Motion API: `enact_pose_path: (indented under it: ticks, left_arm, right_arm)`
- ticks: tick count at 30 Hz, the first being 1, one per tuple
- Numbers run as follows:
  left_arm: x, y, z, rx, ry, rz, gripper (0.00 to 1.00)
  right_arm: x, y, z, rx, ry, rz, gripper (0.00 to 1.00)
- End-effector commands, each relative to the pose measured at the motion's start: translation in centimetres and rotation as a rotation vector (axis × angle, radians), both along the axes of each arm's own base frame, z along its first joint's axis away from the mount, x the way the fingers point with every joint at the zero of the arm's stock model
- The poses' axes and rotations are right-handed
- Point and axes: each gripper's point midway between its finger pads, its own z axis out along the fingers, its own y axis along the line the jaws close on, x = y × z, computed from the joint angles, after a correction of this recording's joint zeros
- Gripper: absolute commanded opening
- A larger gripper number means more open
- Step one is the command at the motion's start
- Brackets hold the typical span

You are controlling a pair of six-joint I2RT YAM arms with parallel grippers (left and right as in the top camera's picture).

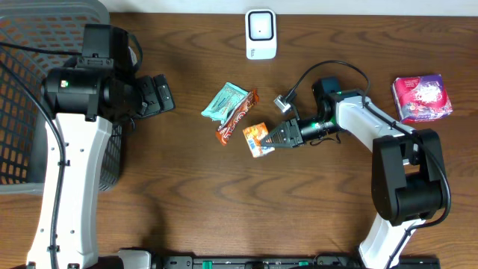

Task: Scan the item barcode
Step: 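Lift the orange packet and raise it toward the scanner, right gripper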

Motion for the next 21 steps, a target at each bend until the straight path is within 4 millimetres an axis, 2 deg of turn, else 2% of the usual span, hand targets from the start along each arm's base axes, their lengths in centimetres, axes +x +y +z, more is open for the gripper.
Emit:
enact_pose_path:
  ticks: [1, 5, 7, 10, 12, 16, 21]
  left_arm:
    - [-0.1, 0.3, 0.1, 0.005, 0.000, 0.015, 0.98]
    - [-0.1, 0.3, 0.1, 0.005, 0.000, 0.015, 0.98]
    - [-0.1, 0.3, 0.1, 0.005, 0.000, 0.015, 0.98]
    - [-0.1, 0.3, 0.1, 0.005, 0.000, 0.015, 0.98]
    - [-0.1, 0.3, 0.1, 0.005, 0.000, 0.015, 0.98]
    - [-0.1, 0.3, 0.1, 0.005, 0.000, 0.015, 0.98]
    - [-0.1, 0.3, 0.1, 0.005, 0.000, 0.015, 0.98]
  right_arm:
    - [0.9, 0.8, 2.4, 0.108, 0.011, -0.021, 0.01]
    - [3.7, 1.9, 6.8, 0.313, -0.007, -0.004, 0.01]
    - [5.4, 2.3, 7.9, 0.307, 0.004, -0.021, 0.01]
    - [8.8, 2.8, 9.5, 0.264, 0.043, -0.145, 0.01]
    - [10.2, 3.0, 11.2, 0.287, 0.010, -0.197, 0.01]
    - [11.0, 3.0, 14.1, 0.354, -0.106, -0.214, 0.01]
    - [10.0, 3.1, 14.4, 0.363, -0.122, -0.151, 0.01]
